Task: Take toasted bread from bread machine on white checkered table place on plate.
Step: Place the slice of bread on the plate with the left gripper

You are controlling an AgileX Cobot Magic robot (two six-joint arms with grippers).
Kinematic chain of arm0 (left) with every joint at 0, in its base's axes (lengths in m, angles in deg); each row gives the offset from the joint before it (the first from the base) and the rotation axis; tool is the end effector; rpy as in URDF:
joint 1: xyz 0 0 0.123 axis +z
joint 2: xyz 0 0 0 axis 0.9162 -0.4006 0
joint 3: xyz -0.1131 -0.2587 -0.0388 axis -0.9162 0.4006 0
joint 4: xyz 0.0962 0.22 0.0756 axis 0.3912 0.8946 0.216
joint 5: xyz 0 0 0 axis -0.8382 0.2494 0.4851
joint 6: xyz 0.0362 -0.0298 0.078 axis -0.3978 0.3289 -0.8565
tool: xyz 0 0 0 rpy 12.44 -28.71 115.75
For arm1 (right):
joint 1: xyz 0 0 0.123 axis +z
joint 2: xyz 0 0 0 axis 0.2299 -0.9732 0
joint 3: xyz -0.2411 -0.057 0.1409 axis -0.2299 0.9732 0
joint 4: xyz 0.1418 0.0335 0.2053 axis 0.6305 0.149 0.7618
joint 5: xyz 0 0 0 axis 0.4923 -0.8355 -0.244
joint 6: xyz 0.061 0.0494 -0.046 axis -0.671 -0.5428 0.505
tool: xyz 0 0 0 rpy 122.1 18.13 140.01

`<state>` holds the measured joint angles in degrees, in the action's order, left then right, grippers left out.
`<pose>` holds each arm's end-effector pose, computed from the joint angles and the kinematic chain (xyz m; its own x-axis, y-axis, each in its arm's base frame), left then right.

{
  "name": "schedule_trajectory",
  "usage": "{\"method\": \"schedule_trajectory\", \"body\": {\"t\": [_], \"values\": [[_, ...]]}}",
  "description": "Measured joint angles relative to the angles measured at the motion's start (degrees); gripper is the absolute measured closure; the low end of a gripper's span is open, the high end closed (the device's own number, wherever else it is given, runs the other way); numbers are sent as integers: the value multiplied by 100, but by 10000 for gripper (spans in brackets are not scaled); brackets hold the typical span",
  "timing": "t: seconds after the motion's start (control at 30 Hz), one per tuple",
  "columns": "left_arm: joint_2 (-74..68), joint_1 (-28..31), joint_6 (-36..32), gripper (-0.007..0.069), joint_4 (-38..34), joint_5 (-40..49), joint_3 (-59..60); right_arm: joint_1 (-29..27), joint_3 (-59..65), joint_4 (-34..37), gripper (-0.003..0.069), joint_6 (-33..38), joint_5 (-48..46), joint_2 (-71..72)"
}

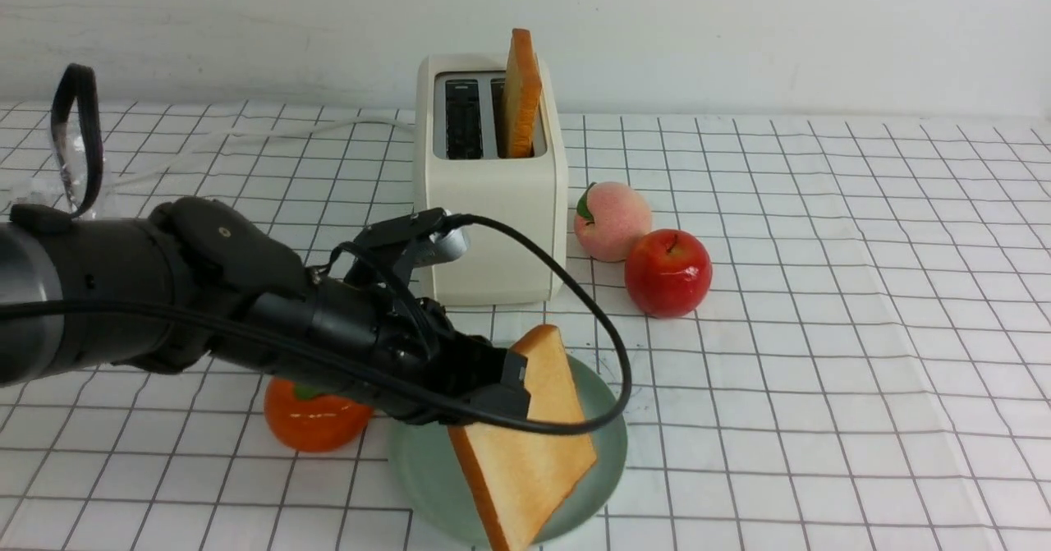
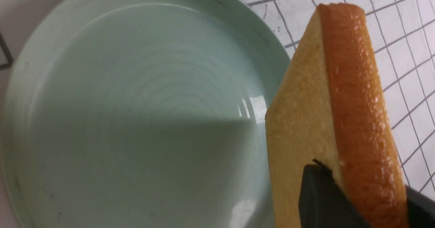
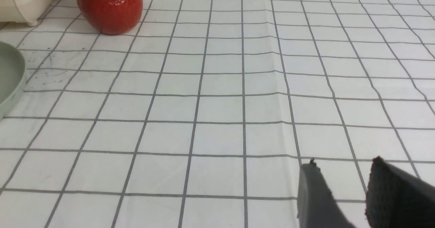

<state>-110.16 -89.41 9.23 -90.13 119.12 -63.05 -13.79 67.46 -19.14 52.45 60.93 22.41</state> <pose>0.2871 -0.1674 0.2134 -0.8677 0.0883 -0.4891 0.3731 0.7659 -0.5236 0.0522 0.0013 0.1731 -0.3028 0.0509 -0.9517 0.0045 0.9986 0.0520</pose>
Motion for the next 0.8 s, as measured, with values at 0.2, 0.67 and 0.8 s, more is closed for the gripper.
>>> {"method": "schedule_trajectory", "body": {"t": [0.2,0.67,0.8], "values": [[-55,0,-127,505,-131,-276,0,0,0,0,418,0,0,0],[-55,0,-341,505,-431,-523,0,0,0,0,418,0,0,0],[-55,0,-607,498,-442,-530,0,0,0,0,418,0,0,0]]}}
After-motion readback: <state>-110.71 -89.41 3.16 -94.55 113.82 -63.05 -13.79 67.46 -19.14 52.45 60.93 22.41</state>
